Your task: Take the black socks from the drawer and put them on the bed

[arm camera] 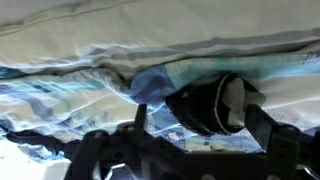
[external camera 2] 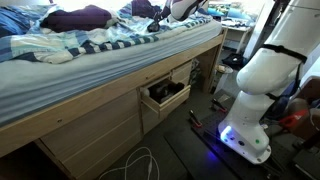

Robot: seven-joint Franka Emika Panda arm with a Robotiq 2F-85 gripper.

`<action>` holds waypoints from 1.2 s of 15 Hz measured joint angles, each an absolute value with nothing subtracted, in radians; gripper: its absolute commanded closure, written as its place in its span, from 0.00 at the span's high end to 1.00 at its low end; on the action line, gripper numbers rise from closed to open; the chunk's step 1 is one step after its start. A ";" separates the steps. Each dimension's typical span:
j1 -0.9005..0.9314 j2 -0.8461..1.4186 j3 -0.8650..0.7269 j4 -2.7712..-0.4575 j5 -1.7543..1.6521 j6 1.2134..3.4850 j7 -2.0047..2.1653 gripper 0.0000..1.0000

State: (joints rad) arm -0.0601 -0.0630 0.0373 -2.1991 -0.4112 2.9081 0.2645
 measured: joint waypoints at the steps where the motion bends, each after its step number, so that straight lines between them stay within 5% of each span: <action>1: -0.060 -0.092 0.037 -2.213 -0.410 2.885 0.265 1.00; 18: 0.032 -0.332 0.047 -2.480 -0.034 2.403 0.155 1.00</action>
